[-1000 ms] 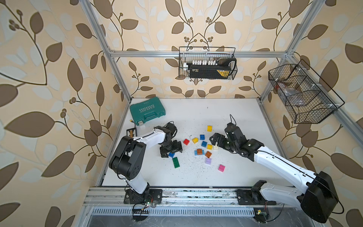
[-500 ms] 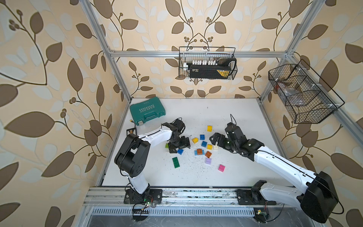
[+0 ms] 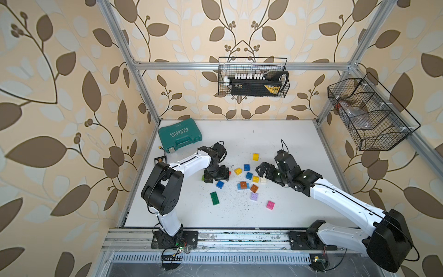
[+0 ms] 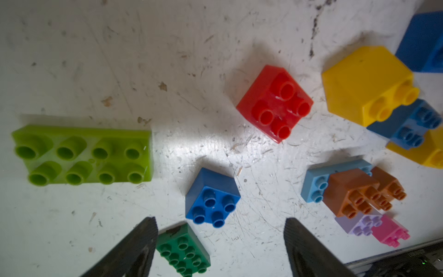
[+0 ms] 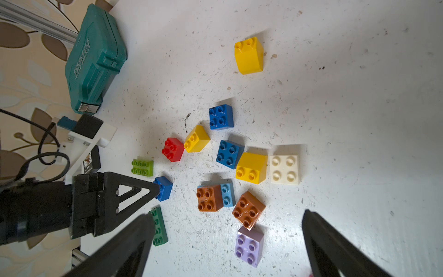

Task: Assemble the number 1 with lego
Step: Pick up the lego brick from the center of the board.

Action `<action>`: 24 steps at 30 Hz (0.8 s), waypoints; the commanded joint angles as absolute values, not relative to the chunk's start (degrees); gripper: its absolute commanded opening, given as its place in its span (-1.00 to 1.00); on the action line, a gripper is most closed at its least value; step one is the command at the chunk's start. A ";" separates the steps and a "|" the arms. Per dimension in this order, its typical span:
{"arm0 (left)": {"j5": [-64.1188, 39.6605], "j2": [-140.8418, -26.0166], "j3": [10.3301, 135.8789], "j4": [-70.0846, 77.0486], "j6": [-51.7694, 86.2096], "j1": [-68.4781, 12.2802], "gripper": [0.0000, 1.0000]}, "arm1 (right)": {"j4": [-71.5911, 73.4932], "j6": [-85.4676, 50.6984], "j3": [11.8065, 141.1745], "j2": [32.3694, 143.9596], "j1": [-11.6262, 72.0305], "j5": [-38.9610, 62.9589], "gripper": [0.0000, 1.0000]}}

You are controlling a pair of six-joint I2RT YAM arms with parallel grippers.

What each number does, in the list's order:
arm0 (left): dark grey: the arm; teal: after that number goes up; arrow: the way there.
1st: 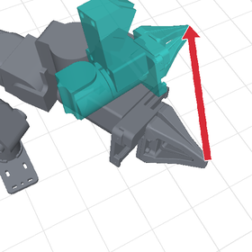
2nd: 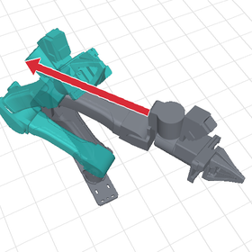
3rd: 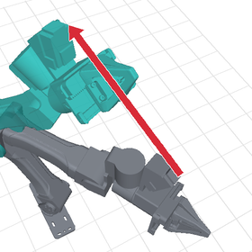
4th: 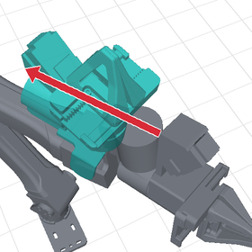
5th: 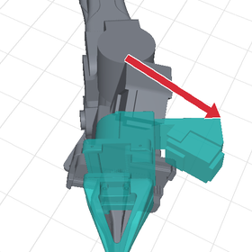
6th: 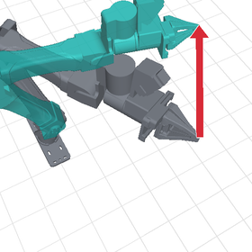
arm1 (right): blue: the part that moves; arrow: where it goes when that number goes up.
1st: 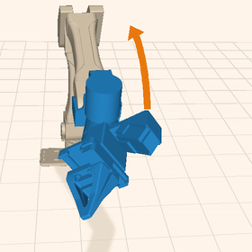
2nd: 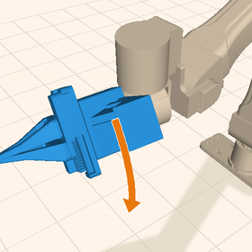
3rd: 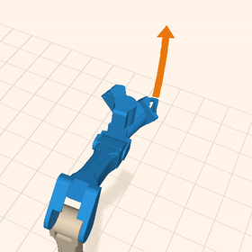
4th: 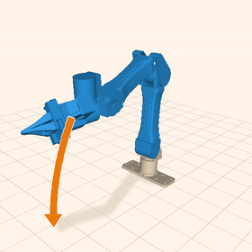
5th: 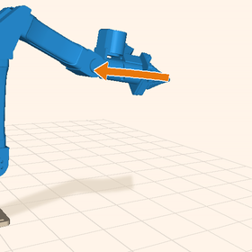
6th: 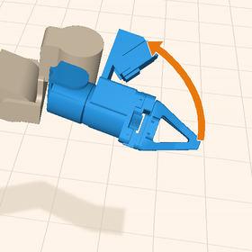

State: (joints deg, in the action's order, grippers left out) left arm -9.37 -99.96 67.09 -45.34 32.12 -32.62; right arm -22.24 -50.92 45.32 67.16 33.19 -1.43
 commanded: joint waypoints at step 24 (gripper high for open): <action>-6.61 -106.98 69.39 -47.83 28.01 -33.49 -0.02 | -21.93 -50.67 45.08 68.95 32.61 -0.81 0.98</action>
